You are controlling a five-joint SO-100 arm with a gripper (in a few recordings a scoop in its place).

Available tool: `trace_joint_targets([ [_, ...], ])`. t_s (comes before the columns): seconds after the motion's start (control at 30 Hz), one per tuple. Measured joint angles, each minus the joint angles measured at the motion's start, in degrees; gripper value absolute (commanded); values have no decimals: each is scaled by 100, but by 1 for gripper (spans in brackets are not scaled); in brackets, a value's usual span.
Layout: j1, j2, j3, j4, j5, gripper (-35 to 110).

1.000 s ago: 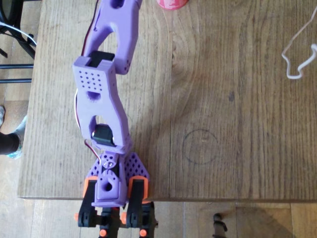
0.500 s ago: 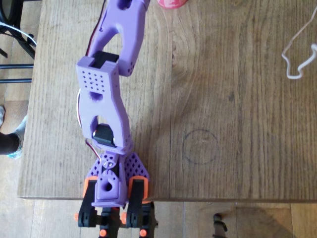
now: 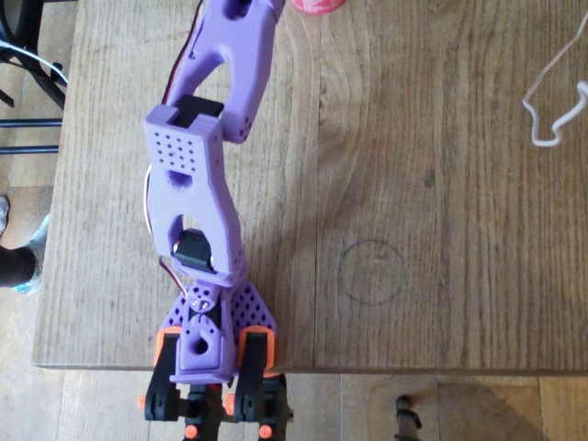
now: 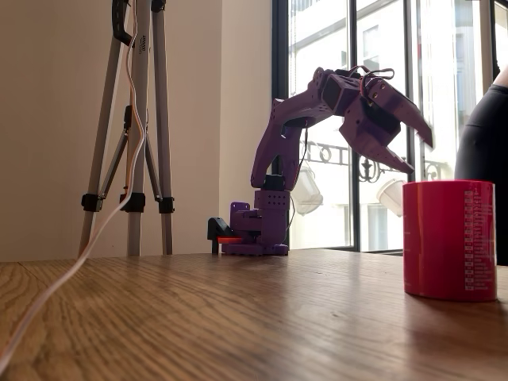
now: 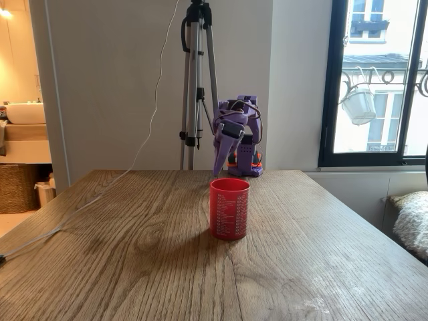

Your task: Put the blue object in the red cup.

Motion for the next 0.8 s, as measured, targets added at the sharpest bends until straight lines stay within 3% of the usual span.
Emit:
trace_joint_targets([
  [0.23, 0, 1283, 932, -510, 1354, 1],
  [0.4, 176, 3437, 2540, -633, 2294, 1],
  [0.63, 870, 6785, 4878, -167, 2320, 1],
  [0.8, 492, 10389, 6855, 659, 1978, 1],
])
